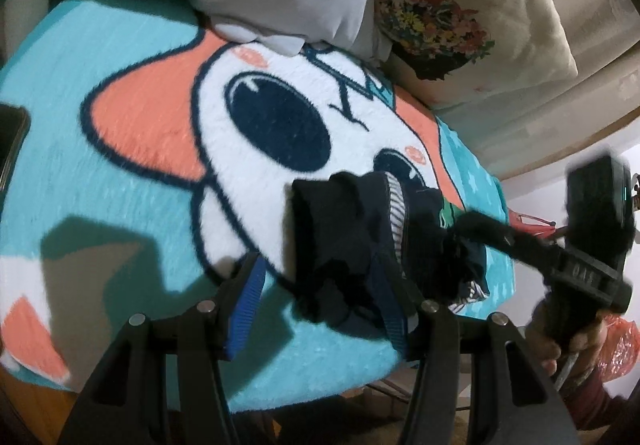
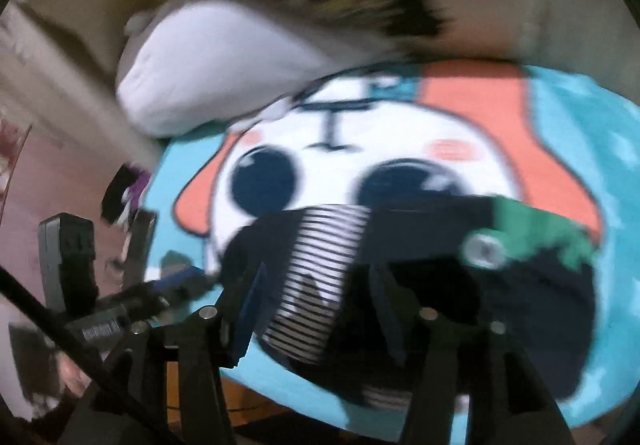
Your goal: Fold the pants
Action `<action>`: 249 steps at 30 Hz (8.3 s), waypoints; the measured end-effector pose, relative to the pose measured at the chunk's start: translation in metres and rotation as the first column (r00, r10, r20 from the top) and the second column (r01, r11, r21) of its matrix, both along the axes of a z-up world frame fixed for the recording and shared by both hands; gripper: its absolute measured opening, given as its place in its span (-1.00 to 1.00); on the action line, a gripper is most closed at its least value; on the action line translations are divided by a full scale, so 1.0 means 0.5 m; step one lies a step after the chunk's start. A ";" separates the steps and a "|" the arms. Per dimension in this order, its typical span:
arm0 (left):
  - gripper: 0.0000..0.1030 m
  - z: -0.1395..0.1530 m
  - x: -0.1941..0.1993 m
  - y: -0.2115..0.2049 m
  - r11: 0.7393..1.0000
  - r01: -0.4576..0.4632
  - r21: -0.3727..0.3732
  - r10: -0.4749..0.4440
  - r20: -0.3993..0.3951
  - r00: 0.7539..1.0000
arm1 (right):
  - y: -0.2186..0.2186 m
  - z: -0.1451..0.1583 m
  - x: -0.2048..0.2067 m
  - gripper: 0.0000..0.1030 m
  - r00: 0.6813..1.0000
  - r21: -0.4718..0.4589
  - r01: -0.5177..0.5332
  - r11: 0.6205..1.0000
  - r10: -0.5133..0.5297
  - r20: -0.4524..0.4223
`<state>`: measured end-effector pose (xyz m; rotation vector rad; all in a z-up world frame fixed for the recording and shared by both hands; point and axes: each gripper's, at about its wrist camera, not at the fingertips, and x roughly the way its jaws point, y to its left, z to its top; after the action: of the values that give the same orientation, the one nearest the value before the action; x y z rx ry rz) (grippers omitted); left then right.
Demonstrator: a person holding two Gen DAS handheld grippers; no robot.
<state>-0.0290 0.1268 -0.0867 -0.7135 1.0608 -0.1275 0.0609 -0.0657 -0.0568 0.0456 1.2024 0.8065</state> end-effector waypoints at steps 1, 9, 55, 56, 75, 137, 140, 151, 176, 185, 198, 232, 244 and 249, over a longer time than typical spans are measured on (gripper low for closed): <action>0.04 -0.002 -0.008 0.000 1.000 0.000 -0.003 0.000 0.000 1.000 | 0.021 -0.006 0.001 0.34 1.000 -0.016 -0.023 1.000 0.022 -0.003; 0.08 -0.021 -0.051 -0.001 0.999 -0.017 -0.039 0.017 -0.010 1.000 | 0.214 -0.103 0.028 0.59 0.990 -0.316 -0.137 0.939 0.117 -0.082; -0.57 0.101 0.184 -0.517 0.872 0.460 0.167 -0.470 0.019 0.883 | -0.425 -0.100 0.129 0.07 0.922 0.103 0.350 0.931 -0.324 -0.211; -0.53 0.102 0.184 -0.516 0.872 0.461 0.163 -0.469 0.012 0.883 | -0.451 -0.112 0.135 0.09 0.908 0.065 0.387 0.920 -0.368 -0.200; -0.06 0.041 0.191 -0.364 0.975 0.193 0.108 -0.185 -0.081 0.979 | -0.492 -0.153 0.087 -0.17 0.923 0.054 0.363 0.930 -0.351 -0.157; -0.36 -0.009 0.432 -0.307 0.990 0.134 0.046 -0.130 -0.075 0.989 | -0.305 -0.136 0.311 -0.28 0.956 0.221 0.268 0.938 -0.230 -0.184; -0.36 0.022 0.403 -0.303 0.991 0.126 0.053 -0.123 -0.058 0.991 | -0.308 -0.108 0.289 -0.29 0.959 0.254 0.262 0.931 -0.221 -0.181; 0.00 0.010 0.373 -0.264 0.979 0.123 0.165 -0.104 -0.120 0.987 | -0.247 -0.129 0.256 -0.09 0.955 0.190 0.273 0.943 -0.242 -0.171; 0.15 -0.017 0.245 -0.252 0.947 0.169 0.272 -0.122 -0.184 0.975 | -0.266 -0.122 0.120 -0.02 0.935 0.004 0.354 0.935 -0.354 0.003; 0.17 0.078 0.207 -0.259 0.923 0.142 0.358 -0.131 -0.056 0.990 | -0.285 -0.009 0.040 0.05 0.893 0.037 0.419 0.907 -0.419 0.163; 0.37 0.141 0.135 -0.213 0.858 0.092 0.505 -0.114 0.014 0.993 | -0.230 -0.028 -0.050 0.14 0.892 -0.051 0.428 0.902 -0.413 0.181; 0.37 0.097 0.142 -0.187 0.877 0.124 0.464 -0.112 -0.054 0.992 | -0.171 -0.055 -0.066 0.18 0.915 -0.137 0.387 0.912 -0.362 0.178; 0.37 0.102 0.172 -0.293 0.848 0.113 0.518 -0.084 -0.080 0.993 | -0.280 -0.060 0.001 0.22 0.915 -0.081 0.393 0.916 -0.380 0.137; 0.37 0.110 0.184 -0.326 0.842 0.090 0.532 -0.059 -0.076 0.995 | -0.302 -0.063 0.027 0.23 0.927 -0.072 0.361 0.930 -0.349 0.136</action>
<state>0.0631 -0.0360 -0.0317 -0.1660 1.1116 0.1245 0.0742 -0.2167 -0.0883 0.1306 1.0753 0.4257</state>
